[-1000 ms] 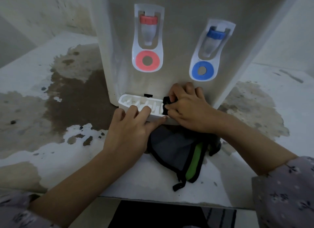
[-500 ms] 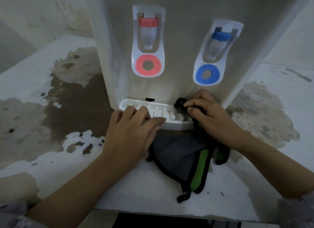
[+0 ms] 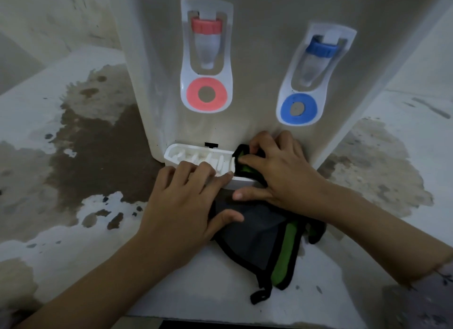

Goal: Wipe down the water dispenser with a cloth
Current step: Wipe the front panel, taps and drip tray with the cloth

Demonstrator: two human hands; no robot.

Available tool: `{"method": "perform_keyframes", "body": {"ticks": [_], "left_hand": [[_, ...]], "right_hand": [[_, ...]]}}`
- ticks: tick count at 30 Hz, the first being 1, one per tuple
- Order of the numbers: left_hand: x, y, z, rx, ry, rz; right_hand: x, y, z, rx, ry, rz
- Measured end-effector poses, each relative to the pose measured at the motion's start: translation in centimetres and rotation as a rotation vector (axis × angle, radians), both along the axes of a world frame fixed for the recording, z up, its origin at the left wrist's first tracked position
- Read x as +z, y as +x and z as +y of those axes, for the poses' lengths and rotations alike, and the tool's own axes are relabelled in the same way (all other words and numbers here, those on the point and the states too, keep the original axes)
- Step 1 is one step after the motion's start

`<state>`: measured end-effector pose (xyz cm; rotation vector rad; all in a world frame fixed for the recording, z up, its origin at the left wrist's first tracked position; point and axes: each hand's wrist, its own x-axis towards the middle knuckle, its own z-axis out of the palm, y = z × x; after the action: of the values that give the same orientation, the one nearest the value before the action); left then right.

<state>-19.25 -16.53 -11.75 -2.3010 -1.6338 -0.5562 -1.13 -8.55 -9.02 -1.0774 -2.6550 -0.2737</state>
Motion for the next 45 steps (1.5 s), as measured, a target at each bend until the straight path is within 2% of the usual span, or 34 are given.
{"method": "perform_keyframes", "body": {"ticks": [5,7,10,16,19,21,24,26,30,37,40,45], "left_hand": [[-0.3,0.0,-0.2,0.031,-0.012,0.072],[-0.4,0.0,-0.2,0.030,-0.004,0.079],[-0.4,-0.2,-0.2,0.034,0.012,0.089],[-0.3,-0.3,-0.2,0.042,-0.015,0.096],[-0.4,-0.3,0.0,0.039,-0.024,0.065],[-0.3,-0.2,0.0,0.022,-0.041,0.035],[-0.3,-0.1,0.1,0.006,-0.055,0.017],[-0.3,-0.1,0.1,0.011,-0.060,0.016],[-0.3,0.0,0.2,0.018,-0.059,0.014],[-0.5,0.1,0.2,0.022,-0.047,0.019],[-0.6,0.0,0.2,0.029,-0.040,0.025],[-0.6,-0.1,0.1,0.027,-0.027,0.011]], "right_hand": [[1.0,0.0,-0.1,0.004,-0.197,-0.032],[0.6,0.0,-0.4,0.023,-0.232,0.029],[-0.2,0.3,-0.3,0.073,-0.198,0.161],[-0.5,1.3,0.5,0.192,-0.127,0.135],[-0.1,1.5,0.5,0.152,-0.210,0.353],[0.2,1.5,0.2,0.073,-0.168,0.477],[-0.1,1.3,-0.2,-0.050,0.044,0.387],[-0.2,1.1,-0.1,-0.044,0.109,0.293],[-0.3,0.9,0.5,0.012,0.165,0.097],[0.4,0.1,0.7,0.038,0.129,-0.058],[0.2,0.2,0.3,0.072,0.016,-0.007],[-1.2,0.4,-0.3,0.074,-0.073,0.219]]}}
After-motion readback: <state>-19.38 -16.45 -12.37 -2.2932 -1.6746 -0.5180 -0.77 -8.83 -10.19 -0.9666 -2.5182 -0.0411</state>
